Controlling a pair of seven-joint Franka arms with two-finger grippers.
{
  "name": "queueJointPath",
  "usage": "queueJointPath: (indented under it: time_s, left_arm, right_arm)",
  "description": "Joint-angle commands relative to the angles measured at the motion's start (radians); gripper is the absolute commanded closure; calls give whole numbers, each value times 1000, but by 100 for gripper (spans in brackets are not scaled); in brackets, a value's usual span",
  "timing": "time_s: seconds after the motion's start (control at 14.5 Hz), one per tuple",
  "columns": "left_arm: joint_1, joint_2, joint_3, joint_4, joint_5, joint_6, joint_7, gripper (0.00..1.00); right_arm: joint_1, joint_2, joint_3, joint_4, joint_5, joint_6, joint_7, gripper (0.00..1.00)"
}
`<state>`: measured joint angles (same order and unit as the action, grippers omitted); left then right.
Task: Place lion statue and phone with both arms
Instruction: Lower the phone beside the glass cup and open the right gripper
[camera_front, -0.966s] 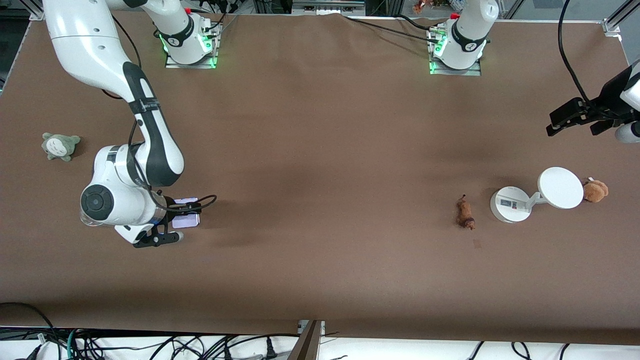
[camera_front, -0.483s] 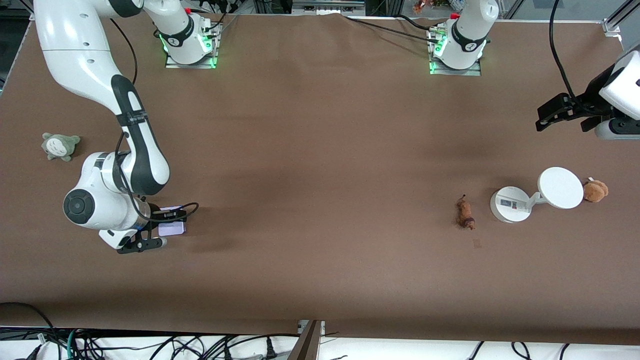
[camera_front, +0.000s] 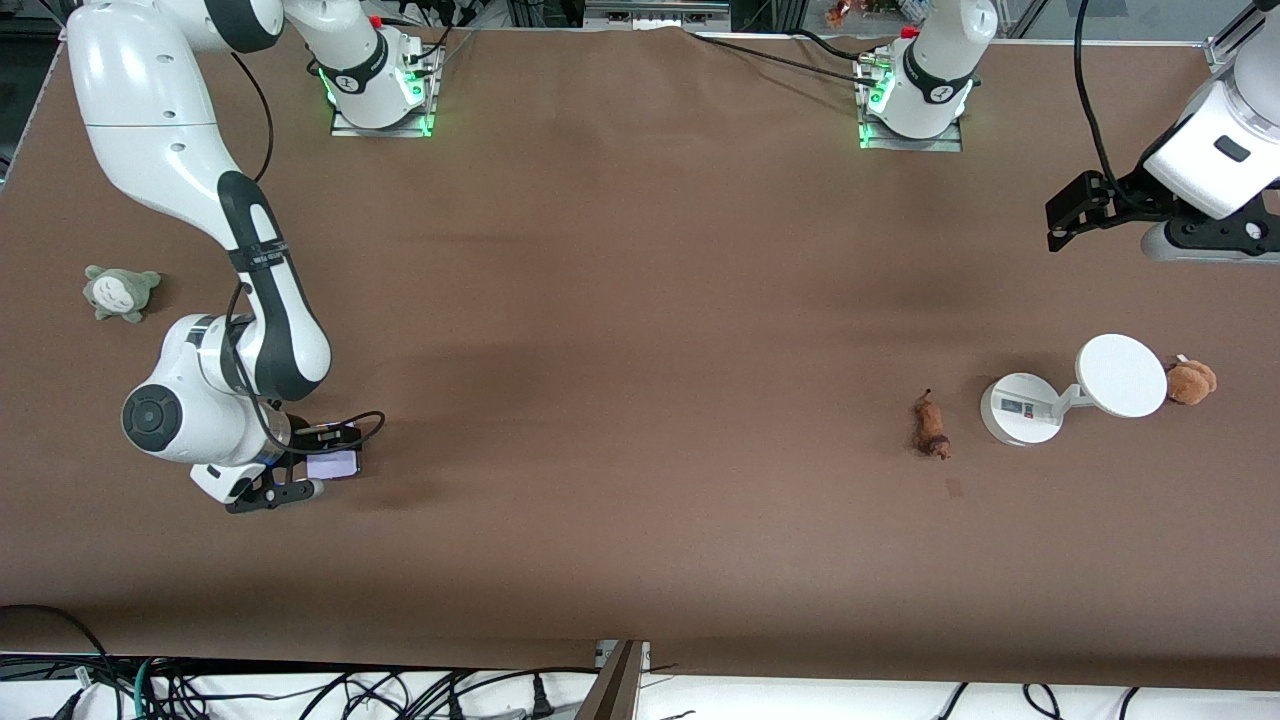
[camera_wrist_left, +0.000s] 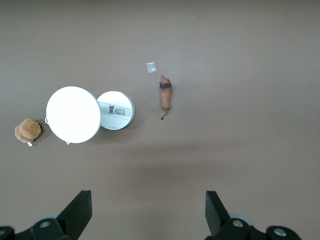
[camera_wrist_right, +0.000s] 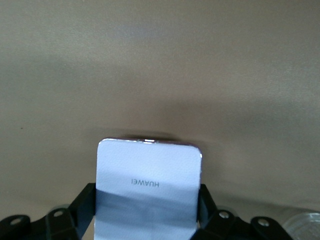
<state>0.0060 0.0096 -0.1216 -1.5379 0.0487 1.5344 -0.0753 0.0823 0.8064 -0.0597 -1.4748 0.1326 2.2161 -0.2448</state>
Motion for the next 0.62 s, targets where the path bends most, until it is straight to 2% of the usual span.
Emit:
queueJointPath:
  time_s: [0.0,0.48,0.55]
  left_arm:
    - [63,-63,-32,-83,14,42,-1,0]
    - [45,-63,7,-82,11,32,-78,0]
    - [31,-63,20,-82,11,33,-83,0]
  right_arm:
    - [-9,2,9,-2,4,19,-19,100]
    - [-42,17,9,-1,5,39,-64,100]
    - [-42,19,9,-1,7,39,-59,80]
